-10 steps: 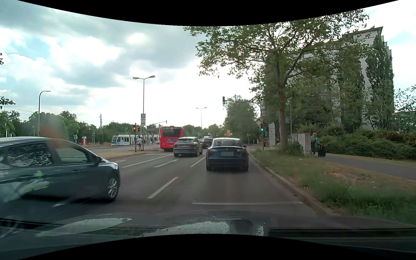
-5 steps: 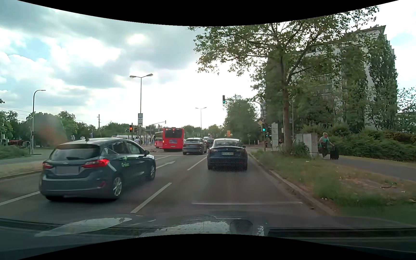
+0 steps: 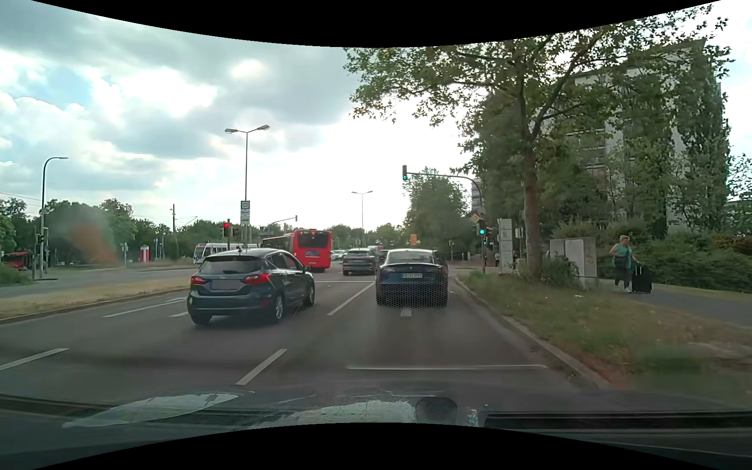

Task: Follow the waypoints while adhering to traffic rules and regulations

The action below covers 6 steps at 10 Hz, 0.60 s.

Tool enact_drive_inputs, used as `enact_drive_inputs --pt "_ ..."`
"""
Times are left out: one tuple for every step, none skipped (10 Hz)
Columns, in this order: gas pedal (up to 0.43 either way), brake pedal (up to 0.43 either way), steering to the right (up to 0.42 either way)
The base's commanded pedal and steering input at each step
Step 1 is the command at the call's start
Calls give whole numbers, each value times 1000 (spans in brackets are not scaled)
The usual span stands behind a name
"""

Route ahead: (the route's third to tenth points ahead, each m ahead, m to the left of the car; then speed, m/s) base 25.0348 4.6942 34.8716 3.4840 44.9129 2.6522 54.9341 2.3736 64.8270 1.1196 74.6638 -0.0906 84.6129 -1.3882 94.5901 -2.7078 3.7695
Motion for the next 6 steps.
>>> enact_drive_inputs --pt "398 0 0" --pt "398 0 1" --pt "358 0 1" --pt "228 0 4" --pt "130 0 13" --pt "39 0 20"
